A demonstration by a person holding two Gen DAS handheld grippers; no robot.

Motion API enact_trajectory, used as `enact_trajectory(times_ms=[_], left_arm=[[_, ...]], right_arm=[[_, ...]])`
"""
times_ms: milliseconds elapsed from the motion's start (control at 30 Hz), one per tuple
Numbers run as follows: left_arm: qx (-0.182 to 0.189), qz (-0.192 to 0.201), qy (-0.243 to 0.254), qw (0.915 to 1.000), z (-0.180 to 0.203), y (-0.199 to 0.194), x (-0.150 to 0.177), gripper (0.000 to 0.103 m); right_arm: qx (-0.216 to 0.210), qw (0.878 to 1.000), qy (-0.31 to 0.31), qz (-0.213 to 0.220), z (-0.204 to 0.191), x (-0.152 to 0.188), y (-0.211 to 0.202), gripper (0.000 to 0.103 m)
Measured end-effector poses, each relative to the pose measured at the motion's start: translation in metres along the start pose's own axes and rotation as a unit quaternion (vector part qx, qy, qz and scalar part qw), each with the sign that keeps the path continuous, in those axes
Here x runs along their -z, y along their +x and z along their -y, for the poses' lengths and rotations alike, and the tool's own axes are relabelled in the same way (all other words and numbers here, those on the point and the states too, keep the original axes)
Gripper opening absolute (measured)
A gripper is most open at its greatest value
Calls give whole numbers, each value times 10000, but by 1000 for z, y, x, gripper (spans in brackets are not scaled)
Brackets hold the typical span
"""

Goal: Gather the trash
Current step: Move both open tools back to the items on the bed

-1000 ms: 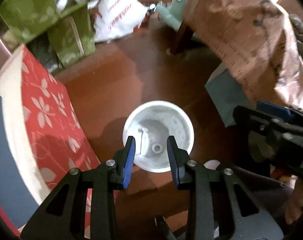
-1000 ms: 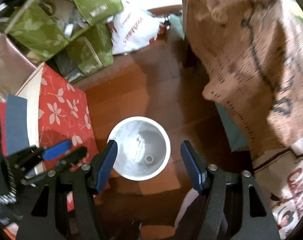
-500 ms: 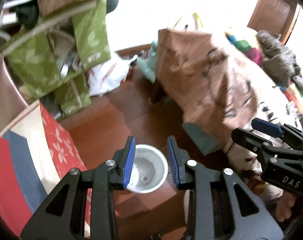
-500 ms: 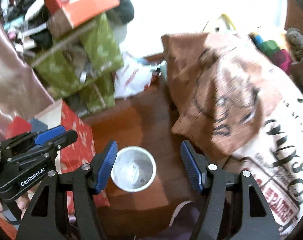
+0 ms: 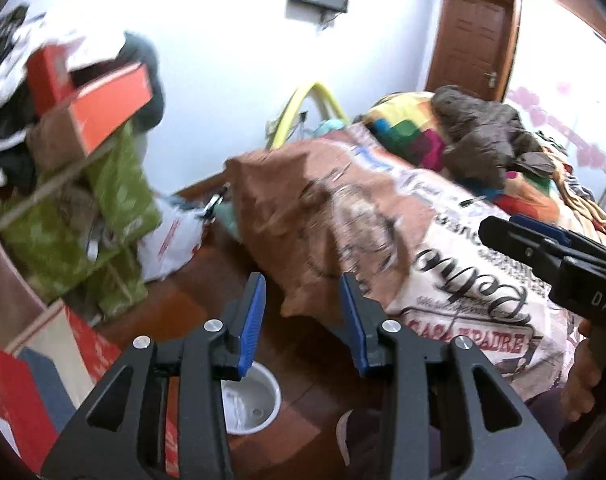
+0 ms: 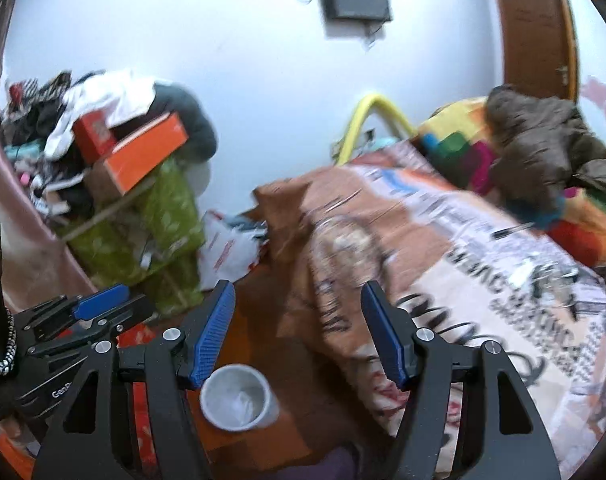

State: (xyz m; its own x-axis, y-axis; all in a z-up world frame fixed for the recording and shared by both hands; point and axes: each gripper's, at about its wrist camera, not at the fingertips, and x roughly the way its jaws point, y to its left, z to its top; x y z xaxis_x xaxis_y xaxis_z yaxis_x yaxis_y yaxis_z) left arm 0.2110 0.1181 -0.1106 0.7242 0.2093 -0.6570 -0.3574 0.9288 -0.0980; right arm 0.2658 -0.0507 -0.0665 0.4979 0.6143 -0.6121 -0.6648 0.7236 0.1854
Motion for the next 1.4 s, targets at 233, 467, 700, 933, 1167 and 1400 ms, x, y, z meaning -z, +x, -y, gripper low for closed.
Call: enact_trajectory(times_ms=[233,467,700,933,1167,1400], left_arm=[[316,118,206,9992,64,6,-25,62],[738,-112,421,9963,133,41,-42,62],[1033,-364,779,9909,197,83,-47,62],[1389,-856,1201,9793,256,141,-44,62],[1587,-1257,1736,9638,304,202,-39,62],[1881,-1395,2079,9497,341,257,-34,61]], right_arm=[[514,9975,255,405,60,-7,-39,62],[1000,9917,655,469,134,2,-64,62],[1502,9820,1100,305,210,19,-73,62],[1995,9702,1374,9,272,41,-66,62],[2105,9637,1596,-388,326,59,-38,62],[1831,9633,1796,-794,361,69,6,48]])
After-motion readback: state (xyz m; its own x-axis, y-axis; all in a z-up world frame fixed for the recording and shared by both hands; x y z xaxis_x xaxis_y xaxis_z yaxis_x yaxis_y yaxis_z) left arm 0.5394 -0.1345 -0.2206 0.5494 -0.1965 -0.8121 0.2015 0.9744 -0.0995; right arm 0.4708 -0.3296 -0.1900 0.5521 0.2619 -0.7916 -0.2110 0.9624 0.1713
